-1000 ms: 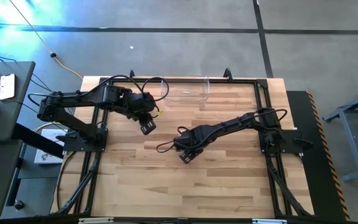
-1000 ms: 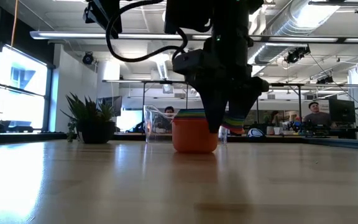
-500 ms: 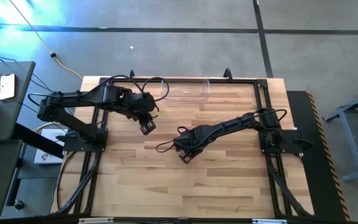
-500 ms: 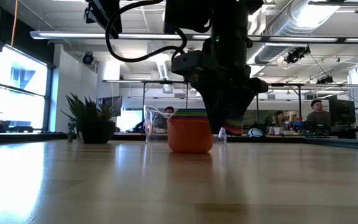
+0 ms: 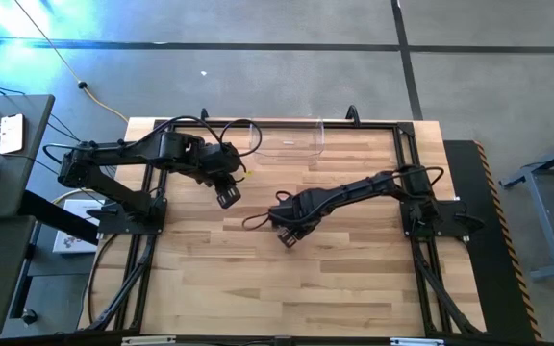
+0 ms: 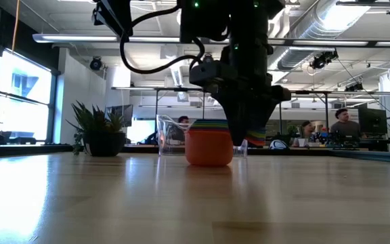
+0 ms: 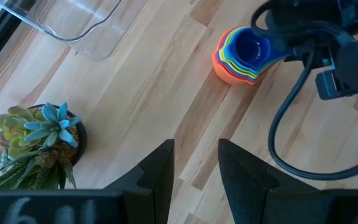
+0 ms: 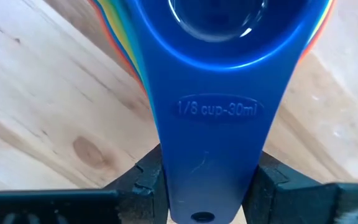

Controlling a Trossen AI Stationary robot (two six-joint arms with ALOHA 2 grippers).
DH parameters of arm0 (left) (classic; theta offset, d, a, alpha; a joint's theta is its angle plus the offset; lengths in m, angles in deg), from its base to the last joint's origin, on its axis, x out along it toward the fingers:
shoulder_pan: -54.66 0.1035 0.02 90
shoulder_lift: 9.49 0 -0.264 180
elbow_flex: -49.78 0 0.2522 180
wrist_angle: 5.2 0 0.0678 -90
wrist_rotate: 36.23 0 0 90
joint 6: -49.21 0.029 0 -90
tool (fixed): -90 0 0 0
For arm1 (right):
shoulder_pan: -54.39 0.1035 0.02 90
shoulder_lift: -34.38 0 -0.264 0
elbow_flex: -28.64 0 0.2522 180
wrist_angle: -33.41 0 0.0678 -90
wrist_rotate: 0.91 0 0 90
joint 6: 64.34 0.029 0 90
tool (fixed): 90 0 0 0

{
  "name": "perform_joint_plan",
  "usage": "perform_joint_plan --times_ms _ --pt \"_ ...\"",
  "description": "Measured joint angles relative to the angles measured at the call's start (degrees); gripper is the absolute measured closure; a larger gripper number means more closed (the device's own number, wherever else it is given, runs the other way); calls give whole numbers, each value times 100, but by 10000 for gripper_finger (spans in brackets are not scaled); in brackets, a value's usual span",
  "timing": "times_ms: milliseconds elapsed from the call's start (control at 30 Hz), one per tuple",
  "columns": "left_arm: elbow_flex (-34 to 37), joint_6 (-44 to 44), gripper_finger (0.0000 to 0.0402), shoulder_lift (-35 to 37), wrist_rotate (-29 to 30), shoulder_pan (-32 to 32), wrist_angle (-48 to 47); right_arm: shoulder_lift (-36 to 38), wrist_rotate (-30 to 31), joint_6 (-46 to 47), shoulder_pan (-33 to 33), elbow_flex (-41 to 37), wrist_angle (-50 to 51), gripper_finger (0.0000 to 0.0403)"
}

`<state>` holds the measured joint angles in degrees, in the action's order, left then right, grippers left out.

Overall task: Nest measuring cups in basket
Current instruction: Put the nested measuring cups into the transparent bin

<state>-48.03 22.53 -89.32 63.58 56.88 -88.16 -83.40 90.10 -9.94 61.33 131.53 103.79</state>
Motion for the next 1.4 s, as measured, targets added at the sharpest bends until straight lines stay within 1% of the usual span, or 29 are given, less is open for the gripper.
perform_joint_plan --times_ms 267,633,967,1267,1400 --pt "0 243 289 0 0 0 -1 0 -96 -197 -138 1 35 280" --pt "2 986 289 0 0 72 -33 0 -62 -290 -158 1 33 280" --pt "0 1727 289 0 -1 451 -355 23 -1 -239 -158 1 -131 280" --pt "0 2107 289 2 0 826 -403 131 128 -193 -158 1 -487 280" --pt "0 2137 289 2 -2 1018 -390 161 215 -299 -178 1 -527 280"
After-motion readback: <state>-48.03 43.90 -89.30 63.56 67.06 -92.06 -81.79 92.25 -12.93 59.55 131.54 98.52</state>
